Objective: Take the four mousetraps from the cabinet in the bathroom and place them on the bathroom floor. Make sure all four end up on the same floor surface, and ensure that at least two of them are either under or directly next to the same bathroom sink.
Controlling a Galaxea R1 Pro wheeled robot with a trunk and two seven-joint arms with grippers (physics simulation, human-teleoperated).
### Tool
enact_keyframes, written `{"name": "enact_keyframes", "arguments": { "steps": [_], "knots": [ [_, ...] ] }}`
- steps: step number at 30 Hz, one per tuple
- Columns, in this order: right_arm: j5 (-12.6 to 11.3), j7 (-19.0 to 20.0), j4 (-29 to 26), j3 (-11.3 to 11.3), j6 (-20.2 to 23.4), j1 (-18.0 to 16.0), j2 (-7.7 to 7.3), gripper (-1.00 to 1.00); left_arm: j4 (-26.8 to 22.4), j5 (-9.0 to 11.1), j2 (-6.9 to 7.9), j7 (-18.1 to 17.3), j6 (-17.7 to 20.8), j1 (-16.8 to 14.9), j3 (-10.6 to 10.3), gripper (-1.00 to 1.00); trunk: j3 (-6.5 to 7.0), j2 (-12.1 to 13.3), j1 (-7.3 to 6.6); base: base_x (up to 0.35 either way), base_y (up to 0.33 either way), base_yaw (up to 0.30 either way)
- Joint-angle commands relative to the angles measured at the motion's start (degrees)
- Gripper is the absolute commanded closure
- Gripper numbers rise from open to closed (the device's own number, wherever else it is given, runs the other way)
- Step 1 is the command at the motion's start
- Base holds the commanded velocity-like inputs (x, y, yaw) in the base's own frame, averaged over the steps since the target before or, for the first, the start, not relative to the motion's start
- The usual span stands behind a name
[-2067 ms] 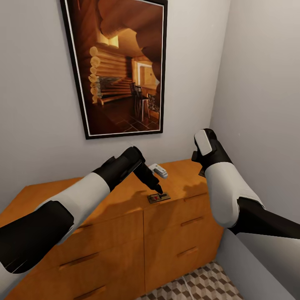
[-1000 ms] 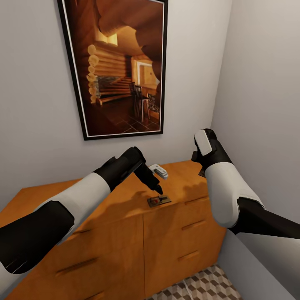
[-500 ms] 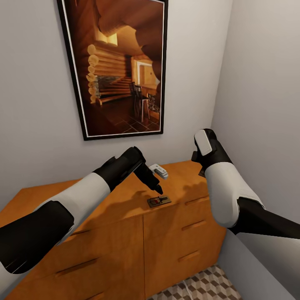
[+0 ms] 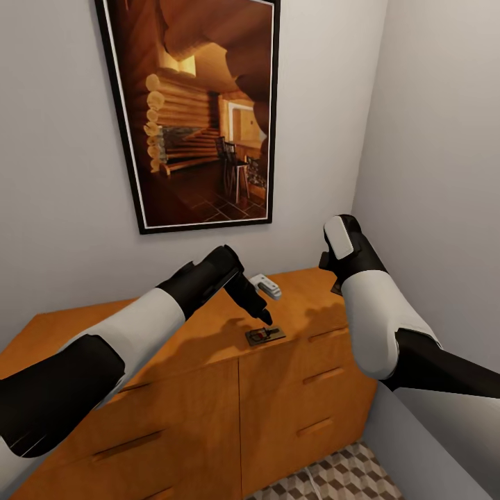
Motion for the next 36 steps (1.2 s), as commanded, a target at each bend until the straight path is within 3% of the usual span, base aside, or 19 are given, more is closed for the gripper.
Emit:
{"name": "enact_keyframes", "arguments": {
  "steps": [1, 36],
  "knots": [
    [-0.7, -0.5, -0.1, -0.2, 0.1, -0.1, 0.04, 1.0, 0.0, -0.3, 0.0, -0.4, 0.2, -0.1, -0.1, -1.0, -0.07, 0.0, 0.0, 0.0, 0.0, 0.0],
    [-0.7, -0.4, 0.0, -0.2, 0.1, -0.1, 0.04, 1.0, 3.9, -0.3, -0.45, -0.5, 0.0, 0.0, -1.7, -1.0, -0.07, 0.0, 0.0, 0.0, 0.0, 0.0]
  ]
}}
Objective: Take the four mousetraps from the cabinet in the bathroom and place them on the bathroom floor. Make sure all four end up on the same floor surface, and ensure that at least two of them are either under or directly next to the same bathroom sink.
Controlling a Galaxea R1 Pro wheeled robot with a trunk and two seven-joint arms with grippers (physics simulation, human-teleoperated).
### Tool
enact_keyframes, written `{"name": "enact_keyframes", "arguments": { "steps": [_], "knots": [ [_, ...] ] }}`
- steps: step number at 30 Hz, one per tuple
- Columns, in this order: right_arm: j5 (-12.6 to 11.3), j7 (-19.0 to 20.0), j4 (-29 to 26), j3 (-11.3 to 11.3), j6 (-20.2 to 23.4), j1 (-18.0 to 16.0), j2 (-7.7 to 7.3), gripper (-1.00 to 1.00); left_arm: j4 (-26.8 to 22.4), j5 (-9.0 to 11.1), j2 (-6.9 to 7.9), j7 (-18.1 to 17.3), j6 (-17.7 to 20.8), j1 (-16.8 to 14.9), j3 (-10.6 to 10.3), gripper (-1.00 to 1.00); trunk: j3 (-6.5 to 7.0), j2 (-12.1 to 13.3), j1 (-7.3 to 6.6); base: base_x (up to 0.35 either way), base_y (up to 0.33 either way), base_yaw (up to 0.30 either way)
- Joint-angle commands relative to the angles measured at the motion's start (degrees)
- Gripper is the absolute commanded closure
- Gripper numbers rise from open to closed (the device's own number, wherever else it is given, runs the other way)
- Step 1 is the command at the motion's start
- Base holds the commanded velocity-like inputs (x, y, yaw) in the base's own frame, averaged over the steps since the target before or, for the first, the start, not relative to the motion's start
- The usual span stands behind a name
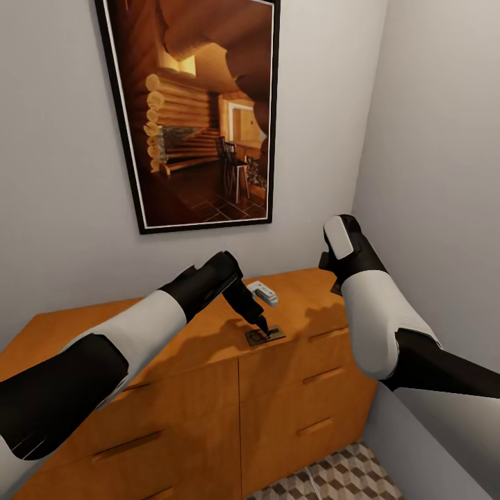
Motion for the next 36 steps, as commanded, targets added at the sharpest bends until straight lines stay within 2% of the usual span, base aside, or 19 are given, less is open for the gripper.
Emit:
{"name": "enact_keyframes", "arguments": {
  "steps": [1, 36],
  "knots": [
    [-0.7, -0.5, -0.1, -0.2, 0.1, -0.1, 0.04, 1.0, 0.0, -0.3, 0.01, -0.4, 0.2, -0.1, -0.1, -1.0, -0.07, 0.0, 0.0, 0.0, 0.0, 0.0],
    [-0.7, -0.5, 0.0, -0.2, 0.1, -0.1, 0.04, 1.0, 0.1, -0.2, -0.5, -0.4, 0.0, 0.4, -0.8, -1.0, -0.07, 0.0, 0.0, 0.0, 0.0, 0.0]
  ]
}}
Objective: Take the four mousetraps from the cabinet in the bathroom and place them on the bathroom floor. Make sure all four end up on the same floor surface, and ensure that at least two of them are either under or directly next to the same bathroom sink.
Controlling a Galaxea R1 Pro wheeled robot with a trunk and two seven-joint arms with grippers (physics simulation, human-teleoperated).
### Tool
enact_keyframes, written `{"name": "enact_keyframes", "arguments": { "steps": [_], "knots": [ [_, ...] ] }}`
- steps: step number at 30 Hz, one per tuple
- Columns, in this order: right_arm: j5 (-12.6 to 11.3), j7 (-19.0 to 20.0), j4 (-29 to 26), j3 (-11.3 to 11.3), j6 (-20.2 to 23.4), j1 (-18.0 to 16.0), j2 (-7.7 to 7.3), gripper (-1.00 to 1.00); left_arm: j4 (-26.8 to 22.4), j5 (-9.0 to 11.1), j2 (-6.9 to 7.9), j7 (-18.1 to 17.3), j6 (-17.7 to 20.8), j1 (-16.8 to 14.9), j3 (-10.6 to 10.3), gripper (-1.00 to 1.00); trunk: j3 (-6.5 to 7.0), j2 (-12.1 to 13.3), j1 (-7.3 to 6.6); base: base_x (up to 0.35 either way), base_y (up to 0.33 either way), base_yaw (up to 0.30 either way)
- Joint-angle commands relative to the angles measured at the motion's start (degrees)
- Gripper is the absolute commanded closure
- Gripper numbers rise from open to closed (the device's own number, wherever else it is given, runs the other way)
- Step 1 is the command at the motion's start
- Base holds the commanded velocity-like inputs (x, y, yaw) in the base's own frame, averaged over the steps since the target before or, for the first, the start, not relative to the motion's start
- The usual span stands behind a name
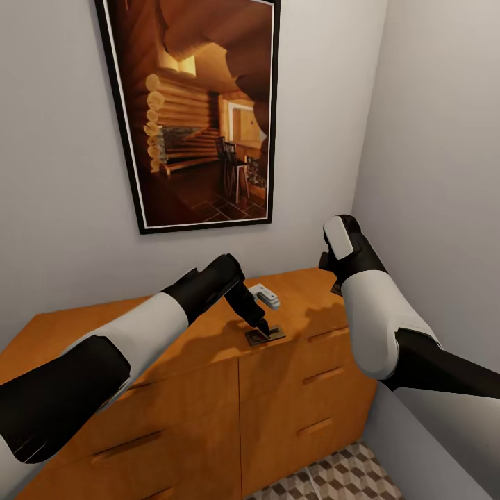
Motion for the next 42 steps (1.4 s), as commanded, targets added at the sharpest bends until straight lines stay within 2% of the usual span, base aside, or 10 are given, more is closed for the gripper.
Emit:
{"name": "enact_keyframes", "arguments": {
  "steps": [1, 42],
  "knots": [
    [-0.7, -0.5, -0.1, -0.2, 0.1, -0.1, 0.04, 1.0, 0.0, -0.3, 0.0, -0.3, 0.2, -0.1, -0.1, -1.0, -0.07, 0.0, 0.0, 0.0, 0.0, 0.0],
    [-0.7, -0.5, -0.1, -0.2, 0.1, -0.1, 0.04, 1.0, 0.1, -0.5, 0.0, 0.1, 0.3, 0.1, -0.3, -1.0, -0.07, 0.0, 0.0, 0.0, 0.0, 0.0]
  ]
}}
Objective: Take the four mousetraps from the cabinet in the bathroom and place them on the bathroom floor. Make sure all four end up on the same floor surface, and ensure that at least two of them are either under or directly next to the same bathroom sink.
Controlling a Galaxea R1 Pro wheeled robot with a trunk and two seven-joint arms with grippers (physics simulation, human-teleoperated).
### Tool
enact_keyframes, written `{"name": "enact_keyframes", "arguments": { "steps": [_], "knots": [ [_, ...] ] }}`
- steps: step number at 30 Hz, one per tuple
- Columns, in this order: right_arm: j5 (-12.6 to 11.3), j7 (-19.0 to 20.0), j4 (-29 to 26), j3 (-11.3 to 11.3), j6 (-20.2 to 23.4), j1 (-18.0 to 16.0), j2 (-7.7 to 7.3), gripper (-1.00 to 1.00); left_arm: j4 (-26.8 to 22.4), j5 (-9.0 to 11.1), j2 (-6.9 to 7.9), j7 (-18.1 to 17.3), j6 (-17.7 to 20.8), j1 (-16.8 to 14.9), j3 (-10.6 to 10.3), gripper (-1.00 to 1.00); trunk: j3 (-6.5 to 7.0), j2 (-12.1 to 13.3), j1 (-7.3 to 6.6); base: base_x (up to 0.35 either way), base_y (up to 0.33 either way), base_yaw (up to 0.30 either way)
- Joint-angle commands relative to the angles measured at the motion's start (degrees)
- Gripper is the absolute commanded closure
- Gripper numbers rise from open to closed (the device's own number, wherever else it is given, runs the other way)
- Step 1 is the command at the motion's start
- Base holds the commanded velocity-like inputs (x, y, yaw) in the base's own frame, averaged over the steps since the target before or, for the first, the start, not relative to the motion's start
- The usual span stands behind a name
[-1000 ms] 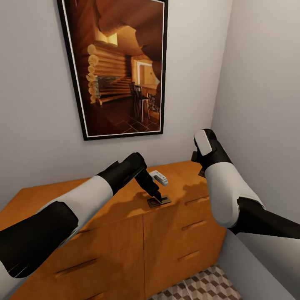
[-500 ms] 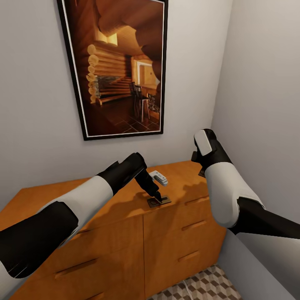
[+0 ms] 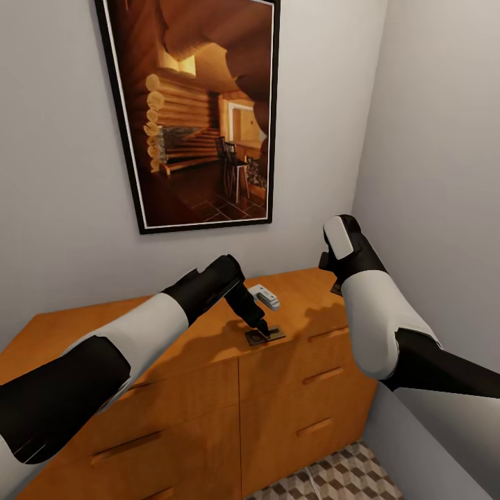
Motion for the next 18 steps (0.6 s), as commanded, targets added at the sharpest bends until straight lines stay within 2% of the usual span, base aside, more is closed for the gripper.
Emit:
{"name": "enact_keyframes", "arguments": {
  "steps": [1, 18],
  "knots": [
    [-0.7, -0.5, -0.1, -0.2, 0.1, -0.1, 0.04, 1.0, 0.0, -0.3, 0.0, -0.3, 0.2, -0.1, -0.1, -1.0, -0.07, 0.0, 0.0, 0.0, 0.0, 0.0],
    [-0.7, -0.5, -0.1, -0.2, 0.1, -0.1, 0.04, 1.0, -0.6, -0.4, 0.0, -0.2, 0.2, 0.0, -1.3, -1.0, -0.07, 0.0, 0.0, 0.0, 0.0, 0.0]
  ]
}}
